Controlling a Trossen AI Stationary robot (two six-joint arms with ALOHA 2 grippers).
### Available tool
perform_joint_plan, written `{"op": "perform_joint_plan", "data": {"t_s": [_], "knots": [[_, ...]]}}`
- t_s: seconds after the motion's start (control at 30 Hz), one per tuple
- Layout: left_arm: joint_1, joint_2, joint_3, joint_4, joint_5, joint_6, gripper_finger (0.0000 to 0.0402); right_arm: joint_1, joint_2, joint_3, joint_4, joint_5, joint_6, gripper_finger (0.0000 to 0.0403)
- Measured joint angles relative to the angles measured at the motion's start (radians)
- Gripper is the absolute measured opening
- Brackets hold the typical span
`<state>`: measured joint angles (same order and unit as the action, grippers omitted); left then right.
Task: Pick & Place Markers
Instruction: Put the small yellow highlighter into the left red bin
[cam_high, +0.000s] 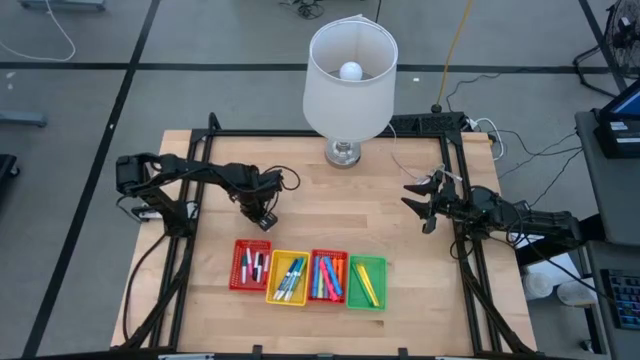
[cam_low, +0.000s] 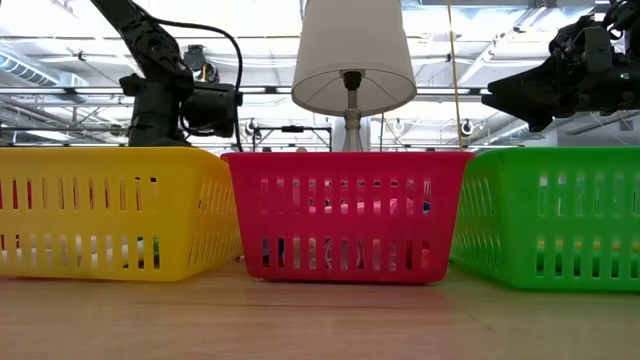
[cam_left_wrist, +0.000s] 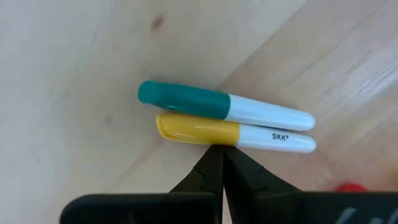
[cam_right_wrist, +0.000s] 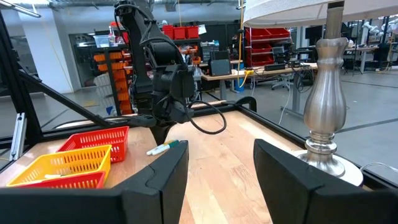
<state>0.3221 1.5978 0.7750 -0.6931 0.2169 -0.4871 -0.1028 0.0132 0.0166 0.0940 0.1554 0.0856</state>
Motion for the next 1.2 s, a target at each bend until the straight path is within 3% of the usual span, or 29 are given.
{"op": "perform_joint_plan", "data": {"t_s": [0.8, 1.07, 1.2], "knots": [[0.034, -0.025, 0.019, 0.255, -0.011, 0.014, 0.0009, 0.000, 0.000, 0.000, 0.000, 0.000, 0.000, 0.0169], [0.032, -0.025, 0.019, 0.263, 0.041, -0.153, 0.0016, 0.000, 0.000, 0.000, 0.000, 0.000, 0.000, 0.0169], [0.017, -0.025, 0.019, 0.289, -0.030, -0.126, 0.0019, 0.000, 0.000, 0.000, 0.000, 0.000, 0.000, 0.0169]]}}
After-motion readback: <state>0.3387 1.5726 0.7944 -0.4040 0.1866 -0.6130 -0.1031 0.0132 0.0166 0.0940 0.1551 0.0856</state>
